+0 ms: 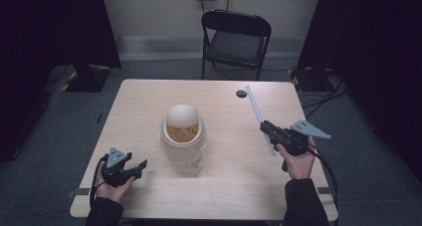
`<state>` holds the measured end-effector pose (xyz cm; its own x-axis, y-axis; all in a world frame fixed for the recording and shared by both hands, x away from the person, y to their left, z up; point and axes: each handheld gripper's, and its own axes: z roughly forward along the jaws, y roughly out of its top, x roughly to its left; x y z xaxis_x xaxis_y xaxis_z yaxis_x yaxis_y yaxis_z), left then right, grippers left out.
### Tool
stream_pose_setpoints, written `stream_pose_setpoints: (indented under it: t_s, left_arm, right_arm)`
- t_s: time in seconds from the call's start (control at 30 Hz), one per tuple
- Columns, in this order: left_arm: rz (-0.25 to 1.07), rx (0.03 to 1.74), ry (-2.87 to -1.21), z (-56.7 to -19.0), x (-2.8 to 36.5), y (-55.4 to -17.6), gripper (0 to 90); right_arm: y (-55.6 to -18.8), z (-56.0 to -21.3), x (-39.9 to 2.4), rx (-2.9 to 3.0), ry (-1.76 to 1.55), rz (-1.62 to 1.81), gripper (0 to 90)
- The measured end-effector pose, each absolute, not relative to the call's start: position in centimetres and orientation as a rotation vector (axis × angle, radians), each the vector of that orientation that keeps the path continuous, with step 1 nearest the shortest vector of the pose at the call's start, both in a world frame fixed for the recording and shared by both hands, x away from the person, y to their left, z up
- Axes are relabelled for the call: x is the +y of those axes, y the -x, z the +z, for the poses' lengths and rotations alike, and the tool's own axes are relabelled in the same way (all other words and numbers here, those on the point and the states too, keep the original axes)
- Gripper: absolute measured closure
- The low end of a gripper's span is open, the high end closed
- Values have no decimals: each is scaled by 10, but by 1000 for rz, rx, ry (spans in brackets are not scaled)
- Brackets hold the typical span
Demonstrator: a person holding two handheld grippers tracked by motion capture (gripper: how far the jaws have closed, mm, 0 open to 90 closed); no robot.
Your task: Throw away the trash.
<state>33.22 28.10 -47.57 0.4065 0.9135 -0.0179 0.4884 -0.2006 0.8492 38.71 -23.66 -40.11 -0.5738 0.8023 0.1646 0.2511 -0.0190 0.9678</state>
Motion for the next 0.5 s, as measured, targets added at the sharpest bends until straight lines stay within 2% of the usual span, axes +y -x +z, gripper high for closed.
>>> stream_pose_setpoints:
  t_s: [0.5]
  left_arm:
    - [684, 1021, -1584, -414, 279, -317, 365]
  right_arm:
    - [-377, -392, -238, 1750, -1011, 1761, 805]
